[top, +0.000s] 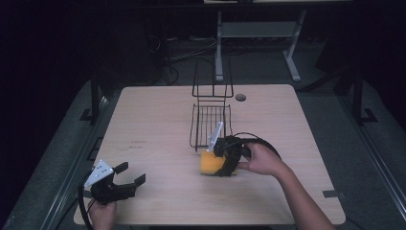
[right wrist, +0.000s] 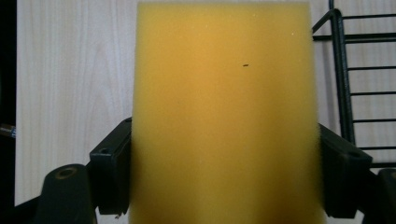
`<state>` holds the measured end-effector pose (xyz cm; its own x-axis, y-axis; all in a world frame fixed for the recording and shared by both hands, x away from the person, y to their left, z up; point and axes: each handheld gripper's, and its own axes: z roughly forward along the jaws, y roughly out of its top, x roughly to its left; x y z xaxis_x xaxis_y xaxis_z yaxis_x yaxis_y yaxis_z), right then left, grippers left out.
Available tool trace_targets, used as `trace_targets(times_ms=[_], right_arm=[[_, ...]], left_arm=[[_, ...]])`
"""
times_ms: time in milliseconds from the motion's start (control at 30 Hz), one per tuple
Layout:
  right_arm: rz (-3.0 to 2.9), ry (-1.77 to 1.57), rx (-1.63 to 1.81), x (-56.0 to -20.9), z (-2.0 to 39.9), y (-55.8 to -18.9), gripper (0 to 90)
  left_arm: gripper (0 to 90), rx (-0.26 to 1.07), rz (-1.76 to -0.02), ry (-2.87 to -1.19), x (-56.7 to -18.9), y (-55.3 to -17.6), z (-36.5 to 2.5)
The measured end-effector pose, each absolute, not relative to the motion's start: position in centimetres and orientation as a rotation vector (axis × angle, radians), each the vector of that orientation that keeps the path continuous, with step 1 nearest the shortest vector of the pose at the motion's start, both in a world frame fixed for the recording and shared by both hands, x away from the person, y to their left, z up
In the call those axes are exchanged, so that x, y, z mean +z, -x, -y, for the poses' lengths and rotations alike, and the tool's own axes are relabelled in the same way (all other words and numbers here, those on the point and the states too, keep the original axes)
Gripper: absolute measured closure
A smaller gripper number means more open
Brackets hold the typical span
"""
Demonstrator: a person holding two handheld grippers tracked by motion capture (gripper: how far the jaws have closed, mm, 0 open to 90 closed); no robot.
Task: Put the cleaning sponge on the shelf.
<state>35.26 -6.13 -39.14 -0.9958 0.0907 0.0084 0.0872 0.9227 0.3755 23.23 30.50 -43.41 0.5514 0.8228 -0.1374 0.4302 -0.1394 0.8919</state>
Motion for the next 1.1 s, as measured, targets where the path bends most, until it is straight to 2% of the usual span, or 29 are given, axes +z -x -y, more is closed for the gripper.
trace_targets(times_ms=[1100], right_arm=[[-3.062, -0.159, 0.611, -38.6, 5.2, -38.8, 21.5]], left_arm=[[12.8, 0.475, -1.046, -1.760, -43.4, -23.3, -30.6]])
